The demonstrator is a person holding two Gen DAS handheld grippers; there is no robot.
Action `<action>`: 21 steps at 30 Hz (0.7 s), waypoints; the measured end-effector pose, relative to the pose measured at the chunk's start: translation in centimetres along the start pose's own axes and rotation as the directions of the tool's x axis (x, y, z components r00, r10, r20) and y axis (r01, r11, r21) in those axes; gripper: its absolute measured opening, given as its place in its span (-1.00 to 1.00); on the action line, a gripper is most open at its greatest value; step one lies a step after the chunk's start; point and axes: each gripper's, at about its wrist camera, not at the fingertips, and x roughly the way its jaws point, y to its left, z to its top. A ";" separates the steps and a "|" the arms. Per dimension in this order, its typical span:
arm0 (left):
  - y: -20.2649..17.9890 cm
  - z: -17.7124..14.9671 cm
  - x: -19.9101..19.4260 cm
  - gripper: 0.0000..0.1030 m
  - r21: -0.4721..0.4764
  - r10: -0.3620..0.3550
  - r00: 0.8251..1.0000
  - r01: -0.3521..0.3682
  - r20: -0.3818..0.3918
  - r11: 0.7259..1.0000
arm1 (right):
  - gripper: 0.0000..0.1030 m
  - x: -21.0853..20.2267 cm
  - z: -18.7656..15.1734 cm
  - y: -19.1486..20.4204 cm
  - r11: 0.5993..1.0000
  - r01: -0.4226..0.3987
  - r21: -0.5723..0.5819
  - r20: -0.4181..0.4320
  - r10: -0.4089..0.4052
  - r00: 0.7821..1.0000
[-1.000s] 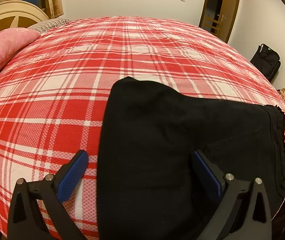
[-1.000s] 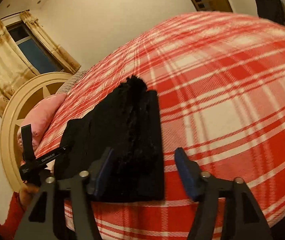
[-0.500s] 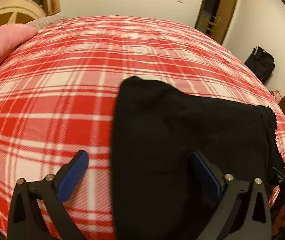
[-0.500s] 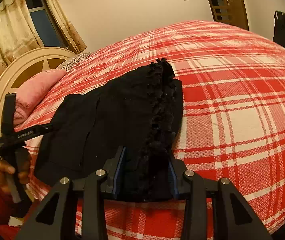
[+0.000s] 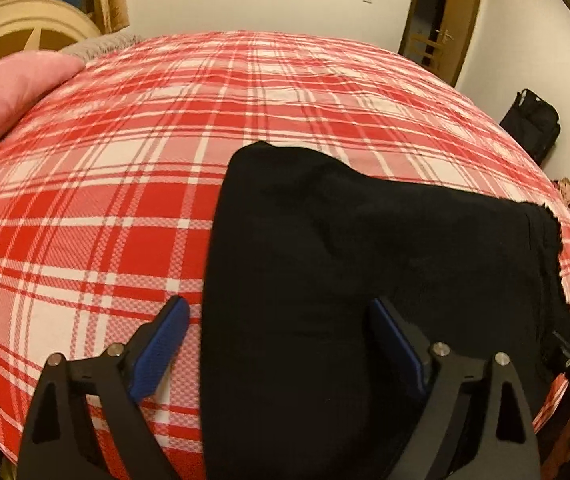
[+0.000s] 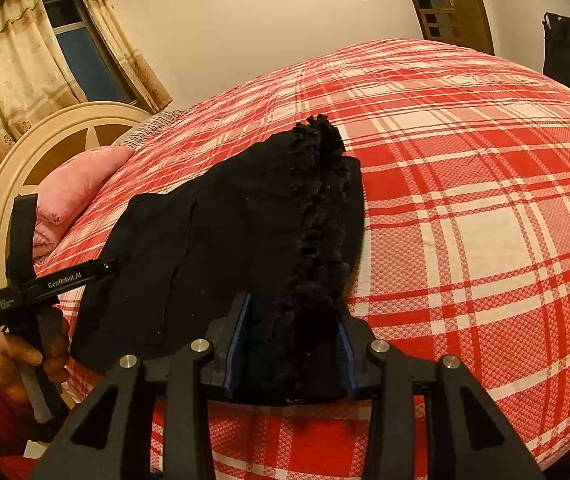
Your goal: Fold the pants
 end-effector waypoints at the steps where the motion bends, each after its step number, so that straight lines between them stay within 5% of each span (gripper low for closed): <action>1: 0.1 0.1 0.0 0.78 -0.004 0.001 1.000 -0.001 -0.005 1.000 | -0.22 0.0 0.0 0.1 1.000 0.003 0.000 0.000 -0.003 1.000; 9: -1.0 0.2 -0.4 0.32 0.002 0.008 1.000 -0.008 -0.007 1.000 | -0.22 0.0 0.0 0.4 1.000 0.018 -0.001 0.001 -0.018 1.000; 13: -1.6 0.2 -0.7 -0.08 0.031 0.014 1.000 -0.014 0.009 0.999 | -0.22 0.1 0.0 0.4 1.000 0.022 -0.004 0.001 -0.022 1.000; 21: -1.5 0.2 -0.7 -0.14 0.026 0.006 1.000 -0.006 0.014 1.000 | -0.22 0.2 0.1 0.4 1.000 0.025 -0.009 0.004 -0.025 1.000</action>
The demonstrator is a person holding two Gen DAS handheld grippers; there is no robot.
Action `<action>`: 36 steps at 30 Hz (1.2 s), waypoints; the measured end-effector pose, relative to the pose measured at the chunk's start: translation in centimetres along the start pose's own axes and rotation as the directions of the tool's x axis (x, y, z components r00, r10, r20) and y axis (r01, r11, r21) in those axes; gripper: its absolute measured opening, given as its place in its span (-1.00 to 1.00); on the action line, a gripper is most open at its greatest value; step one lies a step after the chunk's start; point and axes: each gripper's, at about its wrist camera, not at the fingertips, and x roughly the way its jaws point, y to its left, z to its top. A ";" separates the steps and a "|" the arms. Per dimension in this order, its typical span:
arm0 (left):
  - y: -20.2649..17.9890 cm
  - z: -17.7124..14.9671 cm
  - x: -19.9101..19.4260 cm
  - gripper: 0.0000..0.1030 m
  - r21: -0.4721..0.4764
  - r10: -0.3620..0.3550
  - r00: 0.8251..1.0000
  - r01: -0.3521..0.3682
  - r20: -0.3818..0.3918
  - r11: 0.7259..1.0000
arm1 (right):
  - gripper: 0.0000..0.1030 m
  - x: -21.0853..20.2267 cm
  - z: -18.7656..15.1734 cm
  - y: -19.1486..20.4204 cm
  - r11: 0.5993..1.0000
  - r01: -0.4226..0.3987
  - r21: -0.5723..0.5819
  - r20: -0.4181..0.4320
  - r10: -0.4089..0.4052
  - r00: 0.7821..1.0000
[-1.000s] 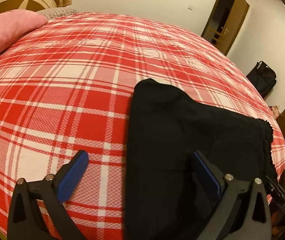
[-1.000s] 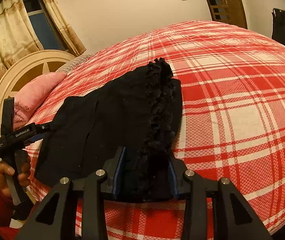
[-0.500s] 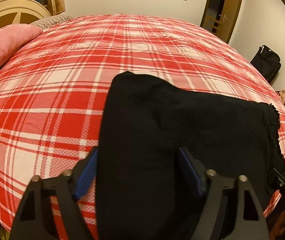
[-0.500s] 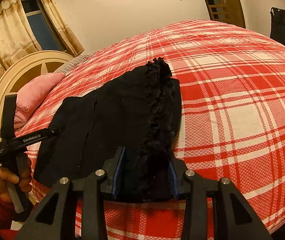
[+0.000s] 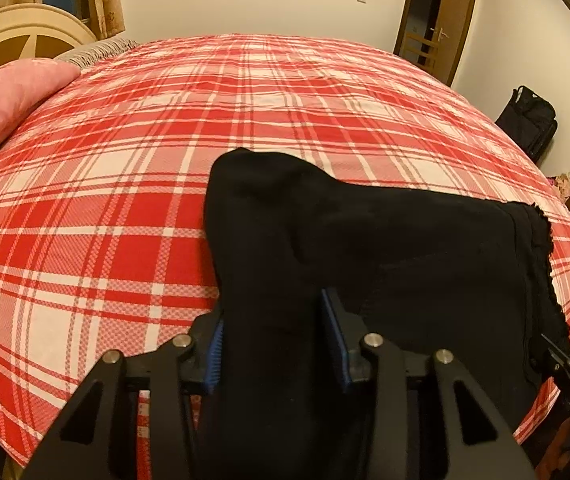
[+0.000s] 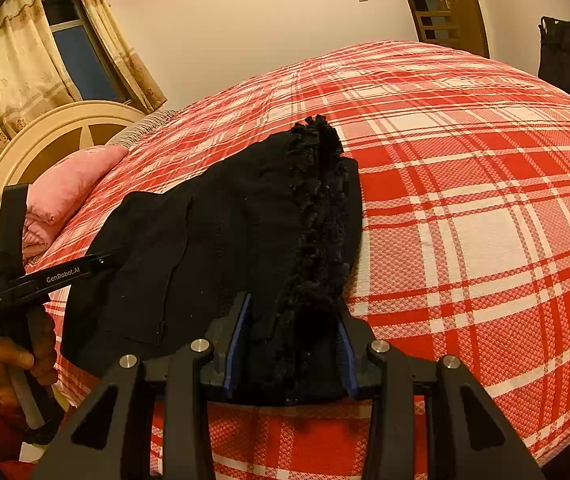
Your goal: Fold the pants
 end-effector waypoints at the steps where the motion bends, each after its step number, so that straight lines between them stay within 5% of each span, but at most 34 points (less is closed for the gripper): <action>1: 0.0 0.0 0.0 -0.15 0.001 0.001 1.000 -0.001 0.000 1.000 | -0.22 0.0 0.0 0.0 1.000 0.003 -0.002 0.001 -0.003 1.000; 9: 0.9 0.2 -0.5 -0.60 -0.059 -0.026 1.000 0.027 0.012 0.998 | -0.24 -0.1 -0.2 1.5 0.993 0.096 -0.070 0.038 -0.093 0.995; 17: 1.3 0.2 -0.3 -0.54 -0.080 -0.045 0.999 0.046 0.012 0.996 | -0.25 -0.2 -0.3 1.6 0.989 0.113 -0.093 0.047 -0.109 0.993; 20: 3.6 -0.1 0.2 -0.24 -0.207 -0.158 0.987 0.158 0.016 0.965 | -0.24 -0.3 -0.4 1.5 0.992 0.102 -0.079 0.048 -0.098 0.994; 23: 5.3 -0.5 0.5 -0.20 -0.318 -0.238 0.971 0.237 0.037 0.918 | -0.24 -0.3 -0.4 1.4 0.993 0.097 -0.074 0.049 -0.093 0.994; 28: 3.9 -0.5 0.0 -0.59 -0.250 -0.218 0.975 0.222 0.044 0.942 | -0.24 -0.3 -0.5 1.3 0.993 0.094 -0.072 0.049 -0.091 0.995; 32: 4.2 -0.2 -0.7 -0.66 -0.262 -0.234 0.970 0.242 0.063 0.934 | -0.24 -0.3 -0.5 1.5 0.991 0.106 -0.086 0.054 -0.101 0.993; 36: 2.5 0.0 -1.4 -0.67 -0.180 -0.142 0.988 0.151 0.063 0.972 | -0.28 -0.6 -0.3 3.0 0.969 0.168 -0.181 0.080 -0.155 0.985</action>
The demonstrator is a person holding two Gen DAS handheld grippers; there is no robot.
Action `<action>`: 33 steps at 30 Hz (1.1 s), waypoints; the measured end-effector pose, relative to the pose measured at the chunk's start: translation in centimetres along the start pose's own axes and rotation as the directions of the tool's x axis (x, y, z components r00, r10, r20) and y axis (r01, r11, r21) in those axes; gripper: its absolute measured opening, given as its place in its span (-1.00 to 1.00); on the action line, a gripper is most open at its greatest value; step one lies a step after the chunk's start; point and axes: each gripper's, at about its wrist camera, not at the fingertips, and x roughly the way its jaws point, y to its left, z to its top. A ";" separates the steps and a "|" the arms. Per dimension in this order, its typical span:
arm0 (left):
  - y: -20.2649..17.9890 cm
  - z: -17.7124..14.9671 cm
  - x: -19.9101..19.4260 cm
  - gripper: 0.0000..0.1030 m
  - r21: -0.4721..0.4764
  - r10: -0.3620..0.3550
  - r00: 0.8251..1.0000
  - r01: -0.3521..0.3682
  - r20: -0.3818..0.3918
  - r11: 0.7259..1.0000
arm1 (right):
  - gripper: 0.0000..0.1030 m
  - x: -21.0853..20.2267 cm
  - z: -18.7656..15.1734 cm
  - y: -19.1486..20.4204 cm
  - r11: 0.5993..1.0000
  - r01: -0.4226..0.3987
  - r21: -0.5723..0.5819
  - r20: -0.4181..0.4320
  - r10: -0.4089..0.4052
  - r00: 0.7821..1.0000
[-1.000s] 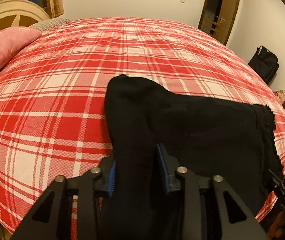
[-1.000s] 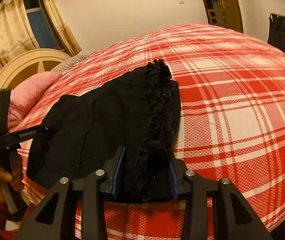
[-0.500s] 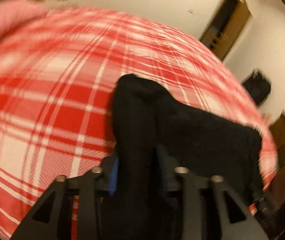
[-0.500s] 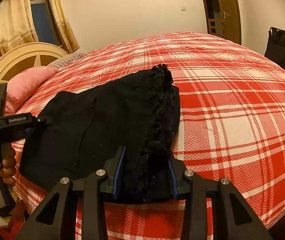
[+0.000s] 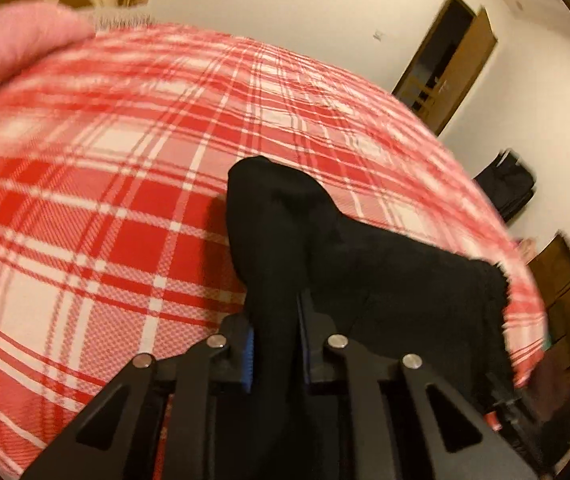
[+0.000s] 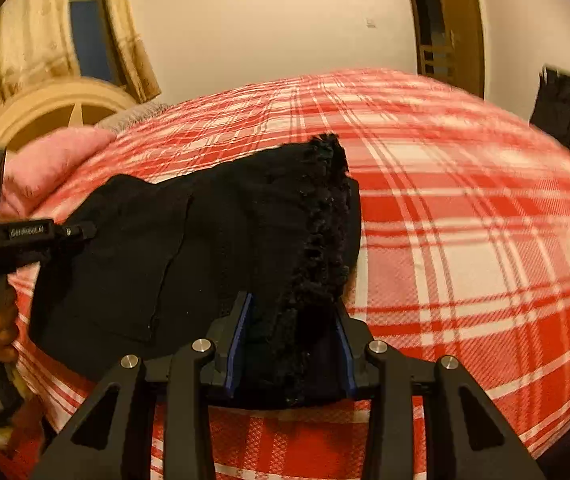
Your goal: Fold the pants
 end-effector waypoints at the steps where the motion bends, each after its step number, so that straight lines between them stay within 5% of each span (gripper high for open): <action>1: -0.3 0.0 0.1 -0.67 0.017 0.023 1.000 -0.023 -0.002 1.000 | -0.30 -0.2 0.1 0.3 1.000 0.011 -0.013 0.008 -0.011 1.000; 19: -1.7 1.2 -0.9 -0.67 0.124 0.104 0.994 -0.105 0.020 0.987 | -0.35 -2.2 2.9 2.7 0.997 0.050 -0.061 0.105 -0.043 0.994; 27: -0.2 2.5 -2.0 -0.89 0.108 0.165 0.983 -0.174 0.080 0.979 | -0.36 -1.9 4.1 2.7 0.998 0.045 -0.050 0.115 -0.039 0.993; 33: 2.1 3.0 -2.2 -0.85 0.034 0.088 0.995 -0.089 0.047 0.995 | -0.36 -1.4 2.7 1.4 0.999 0.048 -0.005 0.064 -0.047 0.997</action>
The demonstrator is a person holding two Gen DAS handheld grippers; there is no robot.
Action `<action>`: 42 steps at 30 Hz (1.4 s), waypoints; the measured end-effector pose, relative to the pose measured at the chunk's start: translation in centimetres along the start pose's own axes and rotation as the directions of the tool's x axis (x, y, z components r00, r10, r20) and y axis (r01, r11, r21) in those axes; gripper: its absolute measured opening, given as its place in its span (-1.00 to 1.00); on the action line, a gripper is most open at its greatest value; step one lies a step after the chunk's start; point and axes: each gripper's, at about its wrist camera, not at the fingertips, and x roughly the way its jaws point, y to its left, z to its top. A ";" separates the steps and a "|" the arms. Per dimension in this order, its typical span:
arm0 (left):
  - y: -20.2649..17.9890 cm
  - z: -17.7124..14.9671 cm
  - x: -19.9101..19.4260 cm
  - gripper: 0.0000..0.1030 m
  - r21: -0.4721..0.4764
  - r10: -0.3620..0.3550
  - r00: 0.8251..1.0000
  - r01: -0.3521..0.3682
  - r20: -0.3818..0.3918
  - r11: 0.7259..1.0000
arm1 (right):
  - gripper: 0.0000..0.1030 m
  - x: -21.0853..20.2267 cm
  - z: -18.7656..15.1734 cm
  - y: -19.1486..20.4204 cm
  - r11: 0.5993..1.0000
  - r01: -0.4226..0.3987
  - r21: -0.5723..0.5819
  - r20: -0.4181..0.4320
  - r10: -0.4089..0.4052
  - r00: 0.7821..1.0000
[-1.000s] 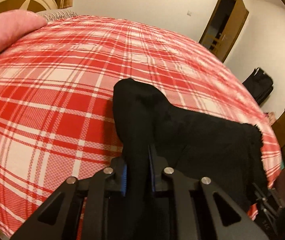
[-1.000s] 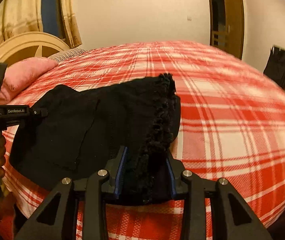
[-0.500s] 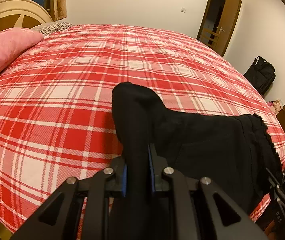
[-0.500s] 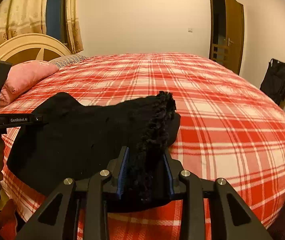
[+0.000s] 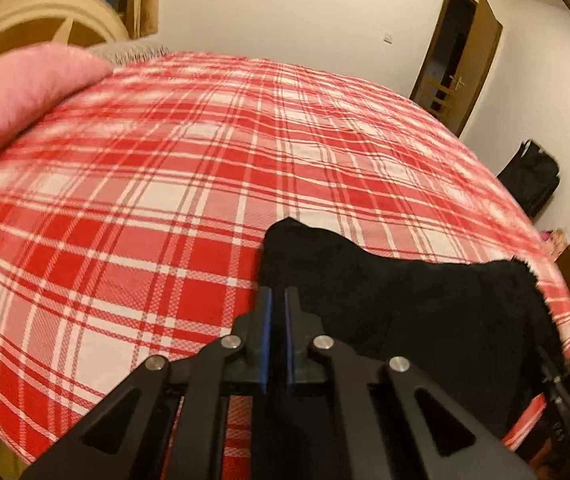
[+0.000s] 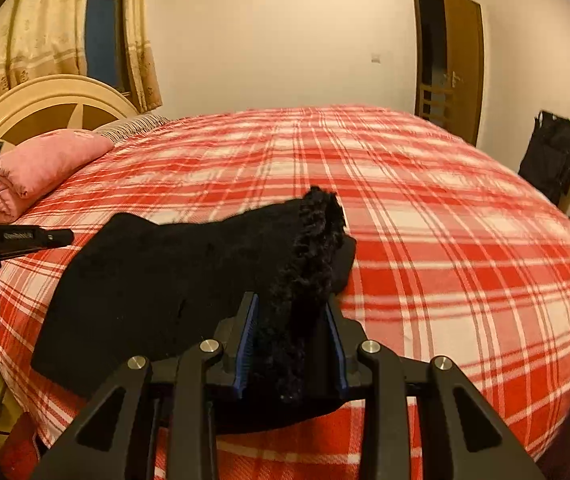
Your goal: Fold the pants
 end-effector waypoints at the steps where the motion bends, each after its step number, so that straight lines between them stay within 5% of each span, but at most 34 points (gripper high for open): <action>1: 0.5 -0.1 0.1 -0.75 -0.005 -0.023 1.000 0.023 -0.013 1.000 | -0.36 0.2 -0.2 -0.2 1.000 0.000 0.006 -0.007 0.000 1.000; 4: 1.1 -1.0 0.4 -0.37 0.000 -0.028 0.999 0.028 -0.043 1.000 | -0.36 0.7 -0.7 -0.7 1.000 -0.002 0.025 -0.023 0.003 1.000; 8: 0.2 -2.6 1.4 -0.27 -0.012 -0.109 0.989 0.108 -0.103 0.994 | -0.36 0.6 -0.8 -0.9 1.000 -0.012 0.029 -0.023 0.013 1.000; 10: -0.7 -2.9 1.5 -0.01 0.010 -0.108 0.989 0.109 -0.104 0.994 | -0.36 0.6 -0.8 -1.0 0.999 -0.016 0.034 -0.023 0.017 1.000; 12: -0.9 -3.1 2.1 0.02 0.002 -0.106 0.986 0.107 -0.127 0.994 | -0.36 0.7 -0.9 -1.1 0.999 -0.018 0.040 -0.024 0.019 1.000; 14: -0.7 -3.3 2.2 -0.06 -0.020 -0.097 0.987 0.095 -0.130 0.995 | -0.36 0.6 -1.0 -1.0 0.999 -0.014 0.041 -0.024 0.015 1.000; 16: -0.5 -3.2 1.9 -0.72 -0.042 -0.123 0.984 0.119 -0.125 0.992 | -0.36 0.7 -0.9 -0.8 0.999 -0.006 0.032 -0.023 0.007 1.000; 18: 0.0 -3.1 1.7 -0.78 -0.077 -0.148 0.981 0.139 -0.123 0.987 | -0.36 0.6 -0.8 -0.4 1.000 0.006 0.010 -0.017 -0.005 1.000; 30: -1.1 -0.8 -2.3 -0.85 -0.049 -0.162 0.987 0.162 0.008 0.986 | -0.37 -2.2 2.1 3.0 0.994 -0.024 -0.104 0.107 0.035 0.994; 42: 3.3 2.3 -3.4 -0.85 -0.100 -0.081 0.992 0.090 0.097 0.991 | -0.37 -0.6 6.3 9.0 0.969 -0.113 -0.221 0.165 0.151 0.975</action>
